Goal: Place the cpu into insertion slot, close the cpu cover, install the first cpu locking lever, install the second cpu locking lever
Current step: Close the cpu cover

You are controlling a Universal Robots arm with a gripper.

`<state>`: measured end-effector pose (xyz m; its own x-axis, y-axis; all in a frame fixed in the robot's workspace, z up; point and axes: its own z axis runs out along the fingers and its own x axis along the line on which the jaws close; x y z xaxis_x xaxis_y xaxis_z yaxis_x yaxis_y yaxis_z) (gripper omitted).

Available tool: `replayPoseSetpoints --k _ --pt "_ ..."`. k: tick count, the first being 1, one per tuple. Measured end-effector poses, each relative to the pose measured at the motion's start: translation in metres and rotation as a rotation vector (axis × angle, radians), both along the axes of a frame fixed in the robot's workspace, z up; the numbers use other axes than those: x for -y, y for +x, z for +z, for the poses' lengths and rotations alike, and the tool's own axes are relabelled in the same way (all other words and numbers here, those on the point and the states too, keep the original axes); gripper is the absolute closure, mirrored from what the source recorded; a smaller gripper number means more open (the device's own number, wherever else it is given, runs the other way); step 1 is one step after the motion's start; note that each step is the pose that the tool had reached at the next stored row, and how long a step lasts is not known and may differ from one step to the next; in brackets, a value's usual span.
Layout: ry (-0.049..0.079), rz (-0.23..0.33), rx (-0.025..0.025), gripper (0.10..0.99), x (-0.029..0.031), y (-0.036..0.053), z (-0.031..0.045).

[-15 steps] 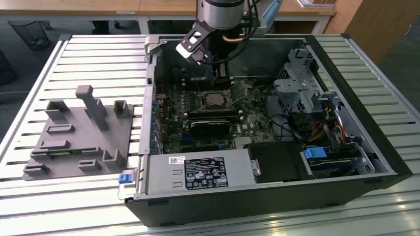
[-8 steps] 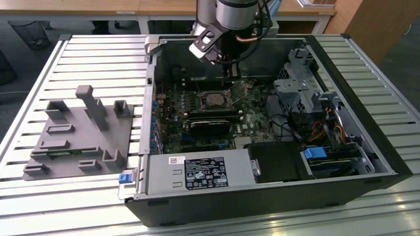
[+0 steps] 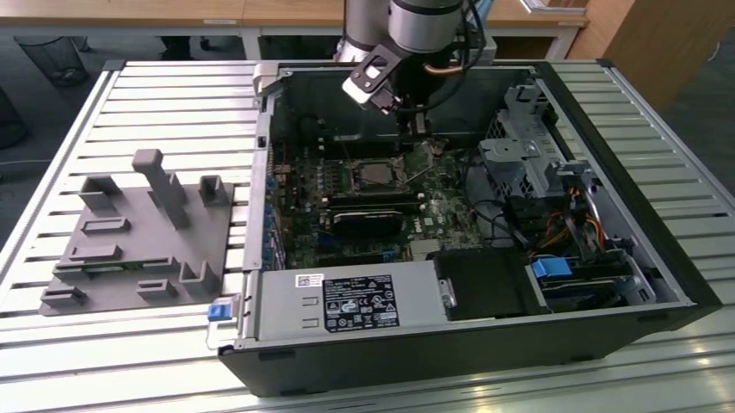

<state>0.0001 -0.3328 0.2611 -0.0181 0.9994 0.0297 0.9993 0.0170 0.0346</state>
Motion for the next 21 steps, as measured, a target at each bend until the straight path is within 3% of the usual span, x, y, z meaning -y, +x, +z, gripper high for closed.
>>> replayPoseSetpoints --k 21 --pt "0.000 0.000 -0.0009 0.969 -0.0063 0.0228 -0.0077"
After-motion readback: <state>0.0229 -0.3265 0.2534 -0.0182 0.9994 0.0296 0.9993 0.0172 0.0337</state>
